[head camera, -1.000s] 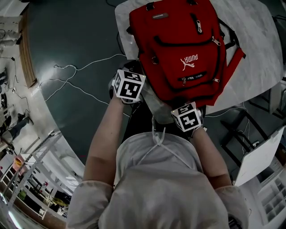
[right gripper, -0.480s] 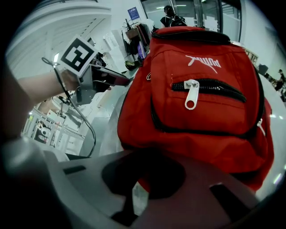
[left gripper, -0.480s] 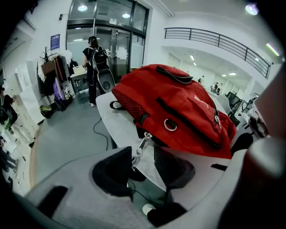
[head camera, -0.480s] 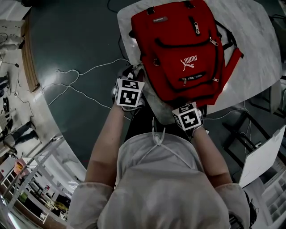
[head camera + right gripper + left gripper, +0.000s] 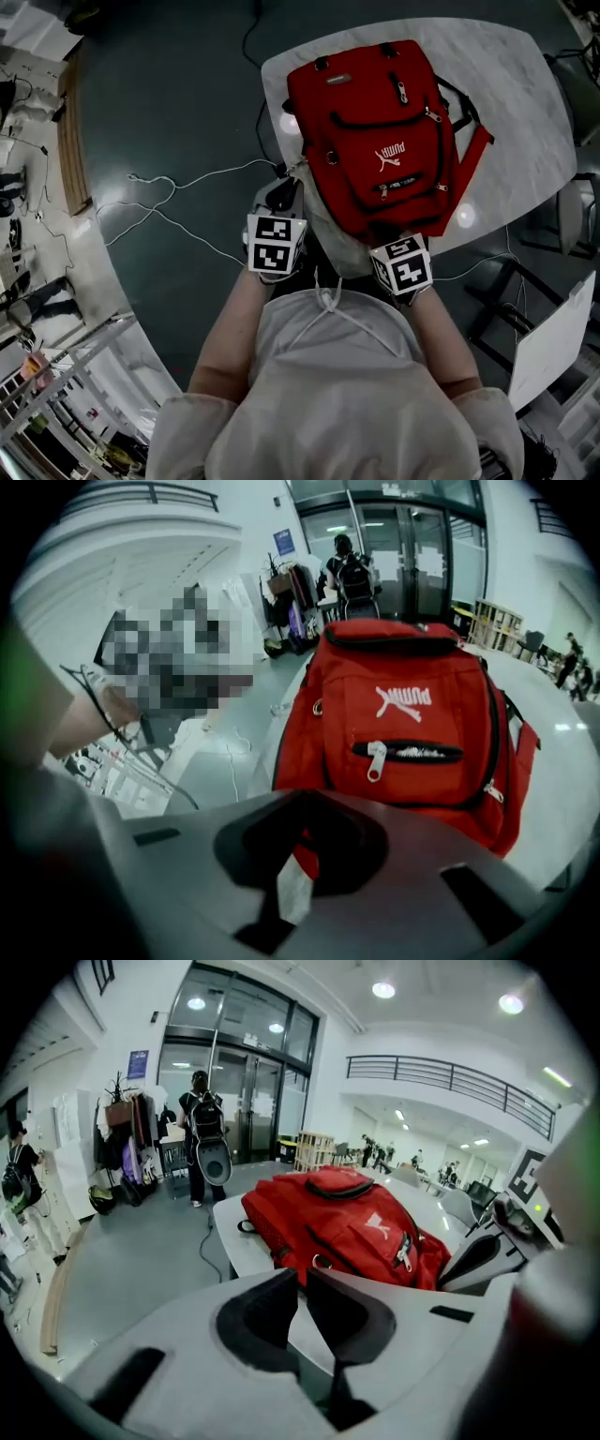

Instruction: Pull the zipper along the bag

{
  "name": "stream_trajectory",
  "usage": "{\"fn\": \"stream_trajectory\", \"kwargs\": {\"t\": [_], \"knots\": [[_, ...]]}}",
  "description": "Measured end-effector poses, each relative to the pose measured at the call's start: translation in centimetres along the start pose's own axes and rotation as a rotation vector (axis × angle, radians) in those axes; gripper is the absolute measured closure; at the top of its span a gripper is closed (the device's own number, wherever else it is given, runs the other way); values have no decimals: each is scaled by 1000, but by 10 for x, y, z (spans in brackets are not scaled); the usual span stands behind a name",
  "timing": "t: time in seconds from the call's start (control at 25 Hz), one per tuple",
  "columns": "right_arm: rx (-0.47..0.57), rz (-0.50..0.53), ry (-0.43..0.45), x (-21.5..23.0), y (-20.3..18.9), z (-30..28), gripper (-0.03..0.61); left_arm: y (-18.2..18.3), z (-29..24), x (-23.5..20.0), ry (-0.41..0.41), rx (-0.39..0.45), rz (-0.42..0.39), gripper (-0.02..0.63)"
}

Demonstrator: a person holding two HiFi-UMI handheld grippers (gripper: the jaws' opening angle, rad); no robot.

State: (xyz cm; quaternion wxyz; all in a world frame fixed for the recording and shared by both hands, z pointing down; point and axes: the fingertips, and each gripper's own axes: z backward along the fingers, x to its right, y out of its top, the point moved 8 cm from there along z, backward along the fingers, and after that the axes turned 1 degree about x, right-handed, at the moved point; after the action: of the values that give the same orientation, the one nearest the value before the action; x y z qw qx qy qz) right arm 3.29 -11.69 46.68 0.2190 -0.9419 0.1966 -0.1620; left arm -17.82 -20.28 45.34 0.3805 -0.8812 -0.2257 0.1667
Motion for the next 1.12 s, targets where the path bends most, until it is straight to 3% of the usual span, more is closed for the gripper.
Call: {"fn": "stream_trajectory", "kwargs": {"t": [0.32,0.56,0.8,1.12], "knots": [[253,58,-30,-20,66,47,551,47,53,18,-32,193,-1,595],[465,101,-53,-37,107,82,551,75,87,20,-10,327,-35,595],[676,133,-22,-49,133,113,551,98,111,29,-8,429,-53,595],[760,234,-49,-60,146,127,552,120,126,41,-36,509,-83,595]]}}
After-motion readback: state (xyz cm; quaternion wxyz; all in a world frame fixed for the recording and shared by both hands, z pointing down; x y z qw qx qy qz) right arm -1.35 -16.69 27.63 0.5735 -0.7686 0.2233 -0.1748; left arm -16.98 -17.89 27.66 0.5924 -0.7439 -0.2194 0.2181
